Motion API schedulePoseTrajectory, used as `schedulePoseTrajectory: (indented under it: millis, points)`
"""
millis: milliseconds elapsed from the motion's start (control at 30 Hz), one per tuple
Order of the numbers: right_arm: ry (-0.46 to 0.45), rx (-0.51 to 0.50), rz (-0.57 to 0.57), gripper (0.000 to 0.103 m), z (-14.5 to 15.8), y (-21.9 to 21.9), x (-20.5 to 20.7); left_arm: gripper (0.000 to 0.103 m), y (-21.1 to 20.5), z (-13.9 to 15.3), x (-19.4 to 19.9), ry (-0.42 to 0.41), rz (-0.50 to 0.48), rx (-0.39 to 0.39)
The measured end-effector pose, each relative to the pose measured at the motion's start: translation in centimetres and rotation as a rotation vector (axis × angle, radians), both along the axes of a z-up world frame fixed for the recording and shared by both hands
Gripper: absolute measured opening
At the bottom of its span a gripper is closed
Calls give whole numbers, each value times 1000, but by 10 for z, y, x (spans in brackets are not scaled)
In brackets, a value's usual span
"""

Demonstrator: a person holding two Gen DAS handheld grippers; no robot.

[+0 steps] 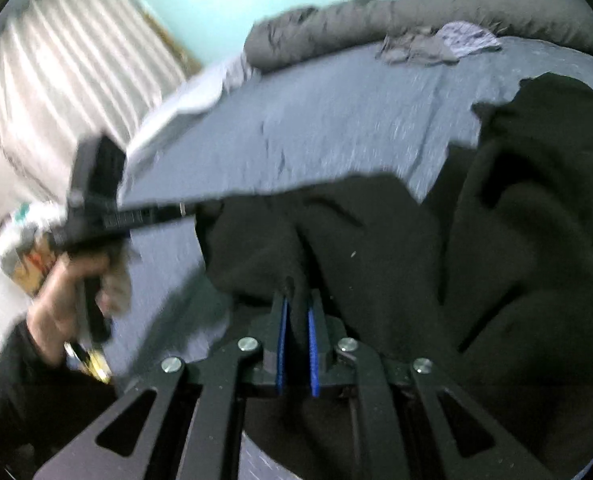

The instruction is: Fold clothes

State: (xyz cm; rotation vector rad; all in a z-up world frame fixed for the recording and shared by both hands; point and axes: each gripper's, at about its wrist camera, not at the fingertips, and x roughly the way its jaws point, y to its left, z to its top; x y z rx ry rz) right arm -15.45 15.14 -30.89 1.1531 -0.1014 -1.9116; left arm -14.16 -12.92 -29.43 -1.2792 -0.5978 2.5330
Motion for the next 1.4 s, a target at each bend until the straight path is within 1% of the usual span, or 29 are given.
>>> schedulePoseTrajectory:
  millis: [67,100,133,167,200,300,400,467,500,533,600,633,667,700,733,800,833,900,933,1033,1067,1133,1200,1267,1300,1333,1367,1400]
  points:
    - [-39,12,34,9,-7,-4,2,20,-4,-1,-2,0,23,9]
    - [-54,8,40,9,-8,-2,0,23,-7,-1,-3,1,29,15]
    - [-69,2,44,9,-9,0,-1,33,-9,-2,-3,-1,34,24]
    - [-91,18,59,10,-13,1,-1,45,-10,-4,-6,-5,36,30]
    - [-114,35,74,10,-17,1,-1,48,-8,-8,-10,-13,34,29]
    - [-179,100,123,11,-31,2,0,49,1,-17,-22,-41,14,20]
    - [-173,73,120,12,-25,11,0,49,13,-26,-30,-74,-16,22]
    - [-143,41,103,19,-10,20,-1,49,22,-29,-31,-83,-49,23]
    - [-104,25,85,22,2,27,-1,49,25,-29,-31,-84,-58,21]
    - [-83,10,73,24,10,33,-3,49,28,-30,-31,-86,-66,26]
    - [-30,-17,41,26,26,44,-5,48,30,-34,-32,-93,-78,49]
    - [1,-15,15,28,30,48,-5,48,30,-36,-33,-98,-79,66]
    - [31,-11,-12,28,33,52,-5,42,29,-38,-33,-103,-77,79]
    - [53,3,-63,31,33,57,-7,36,28,-39,-32,-106,-76,83]
    - [54,18,-109,34,31,61,-11,27,28,-39,-30,-104,-77,84]
    - [38,32,-194,34,24,69,-17,19,28,-34,-23,-87,-83,79]
    - [21,32,-234,34,20,73,-19,9,27,-30,-19,-76,-84,73]
    - [6,22,-291,34,17,82,-21,7,25,-22,-10,-51,-82,59]
    - [14,20,-308,34,18,84,-20,5,24,-16,-4,-34,-76,51]
    - [41,-4,-359,35,28,94,-17,4,15,2,13,22,-52,27]
    - [48,-14,-376,37,31,98,-16,4,11,9,18,39,-40,20]
    - [36,-34,-425,44,35,109,-16,4,-1,23,29,66,-16,5]
    - [20,-21,-468,47,36,119,-23,3,-14,38,40,90,9,-9]
    - [9,6,-485,47,39,128,-28,3,-26,52,50,111,31,-24]
    - [-2,42,-492,51,39,130,-33,3,-31,58,53,118,39,-33]
    - [-9,66,-494,58,39,133,-35,4,-36,64,55,124,47,-43]
    - [-16,89,-496,59,40,137,-38,3,-41,70,58,130,55,-53]
    - [-34,91,-499,60,39,140,-42,4,-46,75,60,136,63,-62]
